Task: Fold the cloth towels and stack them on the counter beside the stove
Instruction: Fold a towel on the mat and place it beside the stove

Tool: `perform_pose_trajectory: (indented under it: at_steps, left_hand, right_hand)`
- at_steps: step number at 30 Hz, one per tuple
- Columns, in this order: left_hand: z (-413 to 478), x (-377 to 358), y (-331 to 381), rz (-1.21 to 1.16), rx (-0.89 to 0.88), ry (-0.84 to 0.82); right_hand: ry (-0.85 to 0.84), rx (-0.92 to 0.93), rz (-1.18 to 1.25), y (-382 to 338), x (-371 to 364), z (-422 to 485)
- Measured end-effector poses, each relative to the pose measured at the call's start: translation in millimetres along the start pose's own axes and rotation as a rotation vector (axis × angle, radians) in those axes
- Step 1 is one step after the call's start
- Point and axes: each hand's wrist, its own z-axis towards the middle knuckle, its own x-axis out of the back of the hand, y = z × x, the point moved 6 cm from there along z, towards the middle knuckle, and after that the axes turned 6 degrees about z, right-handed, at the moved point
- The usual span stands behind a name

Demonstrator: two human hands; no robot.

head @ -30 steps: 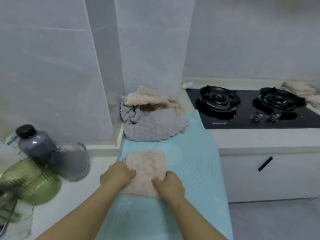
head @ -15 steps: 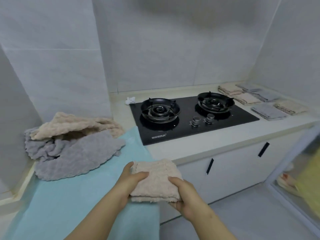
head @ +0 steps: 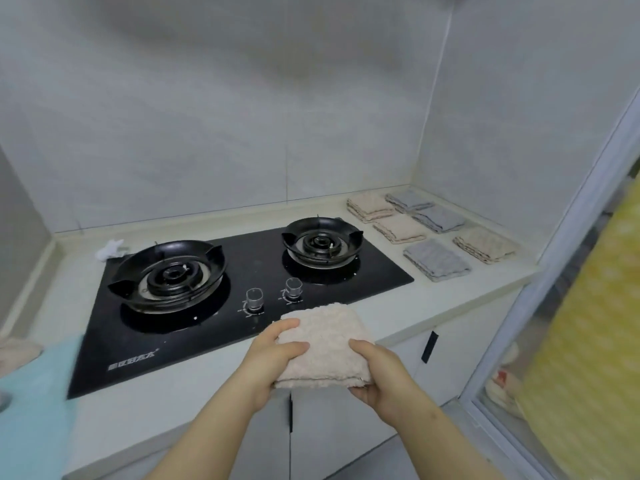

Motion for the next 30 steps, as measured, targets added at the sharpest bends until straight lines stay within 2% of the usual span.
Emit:
perform_pose_trajectory:
  at_steps: [7,15,21,30]
  left_hand:
    - [124,-108,48,0.058,-0.047,-0.104]
    - [268,-211,125,0.088,-0.156,-0.126]
    - [342,-261,155,0.171,-0.154,-0.07]
    - [448,-361,194,0.041,-0.058,0.053]
  right_hand:
    - [0.122,0.071,-0.073,-95,78,101]
    - [0.183,0.135,-0.077,-217,132,228]
    - [0.134,0.136,-0.097,-275,163,310]
    - [0.089,0.109,-0.203,-383,230,436]
